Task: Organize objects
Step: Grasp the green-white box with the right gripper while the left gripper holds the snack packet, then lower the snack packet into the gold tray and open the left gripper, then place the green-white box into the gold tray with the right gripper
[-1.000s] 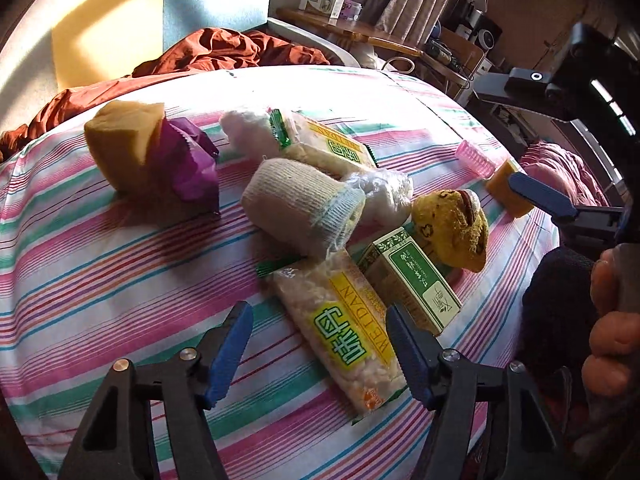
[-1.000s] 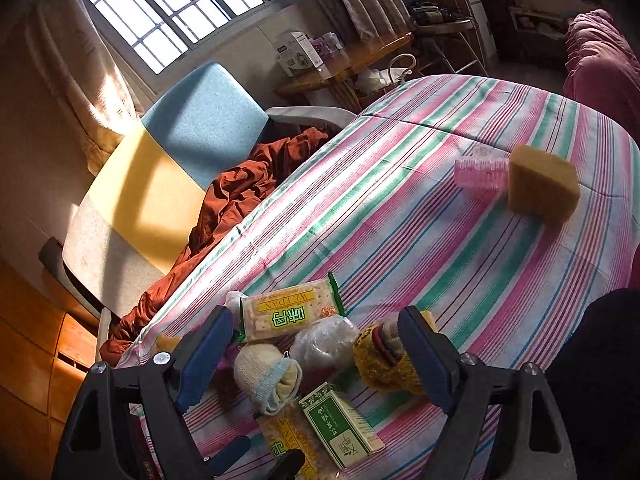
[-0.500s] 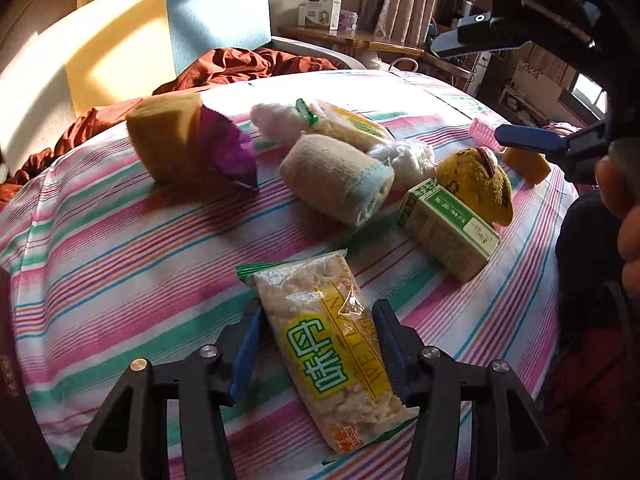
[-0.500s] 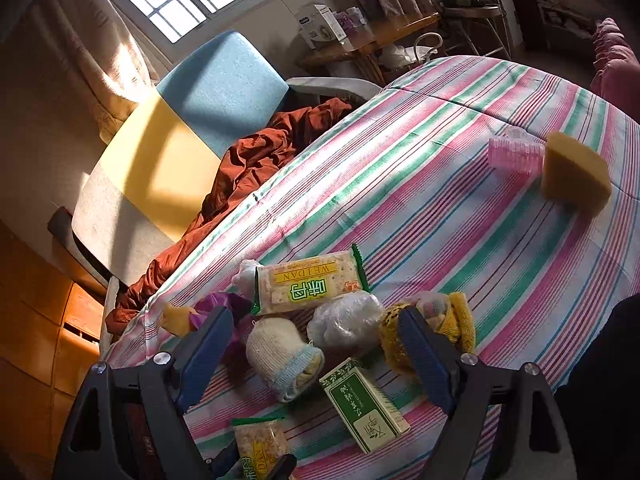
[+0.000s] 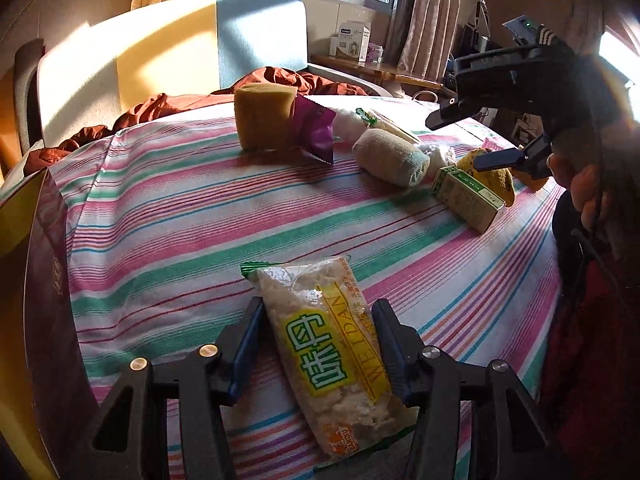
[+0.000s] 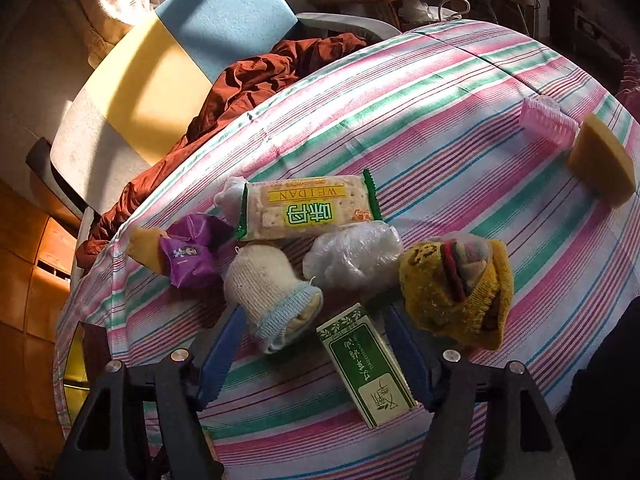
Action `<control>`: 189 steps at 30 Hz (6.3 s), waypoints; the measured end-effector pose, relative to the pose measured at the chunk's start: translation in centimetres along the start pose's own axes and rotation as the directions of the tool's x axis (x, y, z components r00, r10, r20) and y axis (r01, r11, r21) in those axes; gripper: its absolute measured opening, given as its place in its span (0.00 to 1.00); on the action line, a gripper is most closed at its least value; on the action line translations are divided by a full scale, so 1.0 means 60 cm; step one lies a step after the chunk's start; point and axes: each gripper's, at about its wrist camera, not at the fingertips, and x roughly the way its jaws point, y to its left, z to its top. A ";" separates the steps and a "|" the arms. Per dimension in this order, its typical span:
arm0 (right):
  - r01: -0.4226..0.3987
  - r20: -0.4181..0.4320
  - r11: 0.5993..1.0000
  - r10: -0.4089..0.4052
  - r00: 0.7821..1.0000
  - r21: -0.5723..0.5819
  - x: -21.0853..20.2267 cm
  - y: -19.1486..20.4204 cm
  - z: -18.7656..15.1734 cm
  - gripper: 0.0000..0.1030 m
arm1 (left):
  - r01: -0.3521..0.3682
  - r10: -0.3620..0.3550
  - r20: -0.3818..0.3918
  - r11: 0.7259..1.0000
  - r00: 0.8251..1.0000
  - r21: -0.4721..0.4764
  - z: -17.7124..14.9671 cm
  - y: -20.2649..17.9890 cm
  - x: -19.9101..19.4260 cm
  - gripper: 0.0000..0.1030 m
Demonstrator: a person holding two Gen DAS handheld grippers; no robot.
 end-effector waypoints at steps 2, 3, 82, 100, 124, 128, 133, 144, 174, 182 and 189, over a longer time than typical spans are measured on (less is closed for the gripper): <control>0.053 -0.036 0.999 -0.053 0.998 -0.005 0.013 -0.003 -0.003 0.64 | 0.003 -0.003 0.005 1.000 1.000 0.003 -0.001 0.001 -0.001 0.53; 0.063 -0.054 0.998 -0.064 0.997 -0.011 0.019 -0.002 -0.004 0.63 | 0.006 -0.006 0.007 1.000 1.000 0.002 -0.001 0.002 -0.002 0.53; 0.009 -0.186 0.900 -0.100 0.978 -0.435 0.058 0.087 -0.055 0.33 | -0.016 0.016 0.024 1.000 1.000 0.005 -0.012 -0.002 -0.019 0.46; 0.021 -0.178 0.893 -0.112 0.978 -0.450 0.074 0.104 -0.059 0.33 | -0.130 0.159 0.137 0.971 0.978 -0.202 0.043 0.171 -0.248 0.46; 0.062 -0.139 0.864 -0.150 0.979 -0.499 0.093 0.138 -0.084 0.34 | -0.411 0.407 -0.130 0.745 0.904 -0.526 -0.064 0.566 -0.258 0.61; 0.070 -0.128 0.858 -0.156 0.979 -0.509 0.092 0.145 -0.089 0.32 | -0.415 0.437 -0.090 0.740 0.895 -0.529 -0.067 0.544 -0.292 0.61; 0.052 -0.123 0.843 -0.138 0.983 -0.535 0.089 0.162 -0.107 0.30 | -0.451 0.514 -0.021 0.731 0.857 -0.512 -0.079 0.482 -0.355 0.63; -0.181 -0.115 0.787 0.140 0.983 -0.590 0.017 0.283 -0.175 0.30 | -0.475 0.573 0.050 0.723 0.818 -0.502 -0.117 0.388 -0.422 0.66; -0.490 -0.399 0.548 0.285 0.871 -0.678 0.073 0.676 -0.410 0.58 | -0.468 0.570 -0.033 0.639 0.821 -0.610 -0.233 0.419 -0.473 0.66; -0.397 -0.229 0.561 0.347 0.910 -0.727 0.005 0.615 -0.371 0.63 | -0.461 0.565 -0.016 0.656 0.825 -0.598 -0.226 0.404 -0.469 0.71; -0.330 -0.117 0.592 0.368 0.922 -0.735 -0.039 0.534 -0.323 0.65 | -0.443 0.547 0.006 0.684 0.837 -0.579 -0.214 0.384 -0.461 0.76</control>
